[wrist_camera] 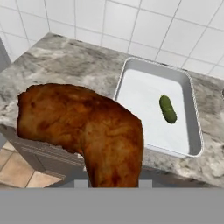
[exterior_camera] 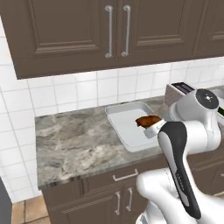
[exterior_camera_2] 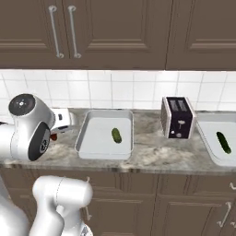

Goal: Place one cucumber and one chicken drumstick in each tupperware on the nearby counter, to pack two identical lunches.

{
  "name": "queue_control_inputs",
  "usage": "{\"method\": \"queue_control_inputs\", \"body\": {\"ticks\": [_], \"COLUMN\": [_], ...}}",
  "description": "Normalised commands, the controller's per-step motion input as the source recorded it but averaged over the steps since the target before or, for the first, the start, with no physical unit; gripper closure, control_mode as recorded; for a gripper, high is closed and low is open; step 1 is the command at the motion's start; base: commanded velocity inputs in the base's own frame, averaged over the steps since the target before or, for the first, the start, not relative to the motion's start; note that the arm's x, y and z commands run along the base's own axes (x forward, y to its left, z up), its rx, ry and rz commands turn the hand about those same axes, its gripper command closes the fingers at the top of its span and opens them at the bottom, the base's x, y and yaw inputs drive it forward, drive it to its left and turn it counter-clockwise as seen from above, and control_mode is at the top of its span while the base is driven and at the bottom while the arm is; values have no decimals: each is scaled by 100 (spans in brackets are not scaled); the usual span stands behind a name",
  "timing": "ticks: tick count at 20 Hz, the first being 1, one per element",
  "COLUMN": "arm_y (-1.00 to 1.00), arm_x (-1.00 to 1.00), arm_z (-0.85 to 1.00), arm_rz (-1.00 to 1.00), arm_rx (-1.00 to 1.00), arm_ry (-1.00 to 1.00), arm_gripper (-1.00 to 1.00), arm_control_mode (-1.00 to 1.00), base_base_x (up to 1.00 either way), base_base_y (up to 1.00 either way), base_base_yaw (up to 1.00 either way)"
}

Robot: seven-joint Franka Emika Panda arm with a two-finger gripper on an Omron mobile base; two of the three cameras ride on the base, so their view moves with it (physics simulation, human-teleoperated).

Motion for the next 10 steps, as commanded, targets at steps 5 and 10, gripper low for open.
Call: {"method": "queue_control_inputs", "body": {"ticks": [5, 10], "arm_y": [0, 0], "arm_x": [0, 0], "arm_z": [0, 0], "arm_rz": [0, 0], "arm_rx": [0, 0], "arm_ry": [0, 0], "arm_gripper": [100, 100], "arm_control_mode": [100, 100], "base_base_x": [25, 11], "base_base_y": [45, -4], "base_base_yaw": [0, -1]}}
